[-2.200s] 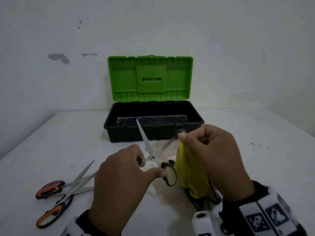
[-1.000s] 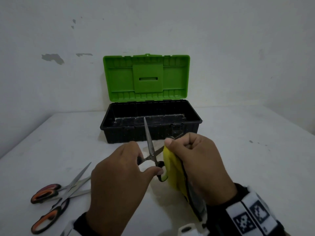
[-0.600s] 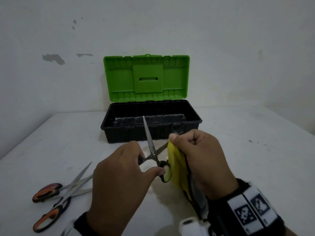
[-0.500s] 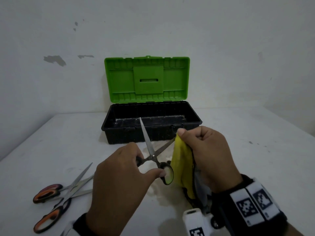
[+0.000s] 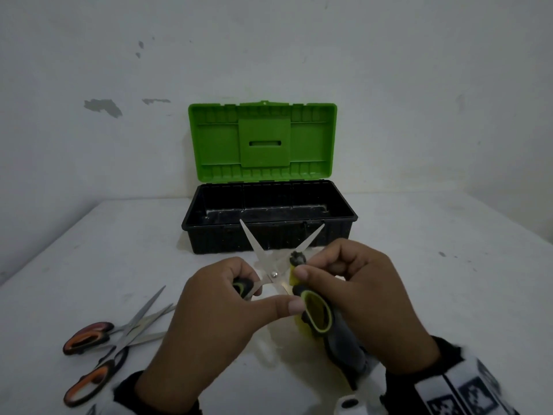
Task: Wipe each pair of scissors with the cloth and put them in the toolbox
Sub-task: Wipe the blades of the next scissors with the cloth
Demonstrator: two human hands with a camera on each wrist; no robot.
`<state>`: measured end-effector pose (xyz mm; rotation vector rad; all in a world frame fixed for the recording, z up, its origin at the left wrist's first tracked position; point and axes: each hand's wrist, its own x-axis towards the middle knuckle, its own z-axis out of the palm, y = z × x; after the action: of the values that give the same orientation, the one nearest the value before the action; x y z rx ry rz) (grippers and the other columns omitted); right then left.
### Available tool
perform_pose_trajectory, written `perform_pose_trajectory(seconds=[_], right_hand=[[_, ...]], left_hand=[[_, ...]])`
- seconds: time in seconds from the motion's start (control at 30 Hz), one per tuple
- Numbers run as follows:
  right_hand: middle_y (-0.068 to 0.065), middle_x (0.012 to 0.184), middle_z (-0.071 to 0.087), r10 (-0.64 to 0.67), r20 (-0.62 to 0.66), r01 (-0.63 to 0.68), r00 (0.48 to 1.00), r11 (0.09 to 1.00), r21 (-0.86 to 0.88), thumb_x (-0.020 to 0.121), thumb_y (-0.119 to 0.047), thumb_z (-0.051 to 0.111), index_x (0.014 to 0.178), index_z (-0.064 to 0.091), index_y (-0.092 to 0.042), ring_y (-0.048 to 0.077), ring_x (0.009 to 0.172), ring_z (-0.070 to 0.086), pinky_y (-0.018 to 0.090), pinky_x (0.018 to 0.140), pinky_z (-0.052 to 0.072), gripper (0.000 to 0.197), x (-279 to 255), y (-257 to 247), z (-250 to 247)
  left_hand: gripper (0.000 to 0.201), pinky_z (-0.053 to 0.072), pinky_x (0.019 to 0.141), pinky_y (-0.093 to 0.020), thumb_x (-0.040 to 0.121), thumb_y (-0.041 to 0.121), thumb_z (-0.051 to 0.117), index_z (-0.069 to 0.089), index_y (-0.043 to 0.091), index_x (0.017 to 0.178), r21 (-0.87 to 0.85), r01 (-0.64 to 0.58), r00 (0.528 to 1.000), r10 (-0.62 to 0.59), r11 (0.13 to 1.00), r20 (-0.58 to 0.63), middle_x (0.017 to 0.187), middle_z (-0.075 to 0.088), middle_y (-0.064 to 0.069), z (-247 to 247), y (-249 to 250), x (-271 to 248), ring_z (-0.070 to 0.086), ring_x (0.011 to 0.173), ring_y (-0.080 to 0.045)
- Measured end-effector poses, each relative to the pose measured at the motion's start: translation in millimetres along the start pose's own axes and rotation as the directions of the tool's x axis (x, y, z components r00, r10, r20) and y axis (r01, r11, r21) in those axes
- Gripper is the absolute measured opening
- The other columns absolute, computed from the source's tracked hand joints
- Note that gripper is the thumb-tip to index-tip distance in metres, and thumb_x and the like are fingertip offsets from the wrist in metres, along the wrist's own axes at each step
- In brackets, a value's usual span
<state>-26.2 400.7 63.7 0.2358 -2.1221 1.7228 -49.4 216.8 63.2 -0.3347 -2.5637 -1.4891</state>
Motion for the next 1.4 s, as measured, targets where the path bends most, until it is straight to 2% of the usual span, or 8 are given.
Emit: perform_pose_trajectory(seconds=[0.2,0.43,0.57,0.7,0.93,1.03,1.23,1.4], right_hand=[[0.008,0.058,0.068,0.22,0.05,-0.226,0.974,0.956,0.19,0.078,-0.007,0.078,0.072,0.065,-0.001,0.013,0.049,0.062,0.019,0.048,0.051,0.016,0,-8,11],[0.004,0.059,0.07,0.207,-0.069,-0.195,0.976,0.969,0.152,0.078,-0.01,0.079,0.072,0.066,-0.001,0.012,0.051,0.065,0.017,0.05,0.051,0.017,0,-11,17],[0.012,0.067,0.072,0.223,-0.16,-0.2,0.961,0.968,0.151,0.078,-0.014,0.081,0.071,0.066,-0.006,0.023,0.058,0.07,0.024,0.053,0.055,0.018,6,-8,14],[0.012,0.069,0.074,0.241,-0.067,-0.231,0.968,0.964,0.134,0.08,-0.013,0.079,0.074,0.065,-0.003,0.021,0.06,0.071,0.021,0.054,0.054,0.018,3,-12,13],[0.008,0.057,0.063,0.258,-0.163,-0.212,0.952,0.944,0.253,0.079,-0.01,0.08,0.067,0.063,-0.007,0.014,0.05,0.061,0.021,0.049,0.051,0.021,12,-10,8],[0.01,0.061,0.07,0.218,-0.099,-0.2,0.971,0.965,0.167,0.079,-0.012,0.08,0.068,0.064,-0.007,0.016,0.053,0.065,0.021,0.051,0.052,0.02,6,-9,11],[0.013,0.061,0.065,0.23,-0.21,-0.192,0.95,0.963,0.187,0.076,-0.015,0.082,0.064,0.064,-0.009,0.018,0.056,0.063,0.024,0.056,0.053,0.023,16,1,3],[0.014,0.065,0.071,0.204,-0.087,-0.195,0.975,0.976,0.101,0.08,-0.014,0.08,0.068,0.064,-0.007,0.019,0.057,0.066,0.021,0.055,0.053,0.021,4,1,10]], left_hand=[[0.062,0.037,0.043,-0.016,0.032,0.073,0.077,0.057,0.024,0.064,0.025,-0.021,1.0,0.021,0.999,0.014,0.051,0.053,0.009,1,2,0,0.042,0.045,-0.002],[0.061,0.036,0.045,-0.019,0.034,0.075,0.073,0.054,0.023,0.059,0.028,-0.026,1.0,0.026,0.999,0.0,0.051,0.055,0.012,2,6,-5,0.044,0.044,-0.001],[0.061,0.037,0.043,-0.018,0.036,0.074,0.075,0.054,0.021,0.058,0.008,-0.02,1.0,0.02,1.0,0.0,0.048,0.054,0.007,2,4,-5,0.043,0.043,-0.003],[0.061,0.036,0.044,-0.02,0.034,0.074,0.075,0.054,0.021,0.056,0.011,0.0,1.0,0.0,1.0,0.011,0.046,0.052,0.008,1,2,-6,0.042,0.041,-0.002],[0.063,0.036,0.041,-0.016,0.037,0.068,0.079,0.053,0.014,0.054,-0.025,-0.042,0.999,0.043,0.999,0.005,0.042,0.045,0.005,2,5,-7,0.037,0.041,-0.005],[0.063,0.038,0.041,-0.014,0.034,0.071,0.077,0.054,0.016,0.055,-0.006,-0.036,0.999,0.036,0.999,0.018,0.043,0.048,0.006,0,3,-6,0.04,0.041,-0.004],[0.063,0.037,0.04,-0.012,0.033,0.074,0.075,0.054,0.018,0.053,0.045,-0.023,1.0,0.022,0.999,0.01,0.043,0.05,0.008,-1,5,-6,0.042,0.041,-0.002],[0.061,0.033,0.04,-0.016,0.031,0.069,0.079,0.054,0.018,0.052,0.055,0.008,0.999,-0.01,0.998,0.032,0.042,0.048,0.008,-3,3,-5,0.039,0.04,-0.004]])
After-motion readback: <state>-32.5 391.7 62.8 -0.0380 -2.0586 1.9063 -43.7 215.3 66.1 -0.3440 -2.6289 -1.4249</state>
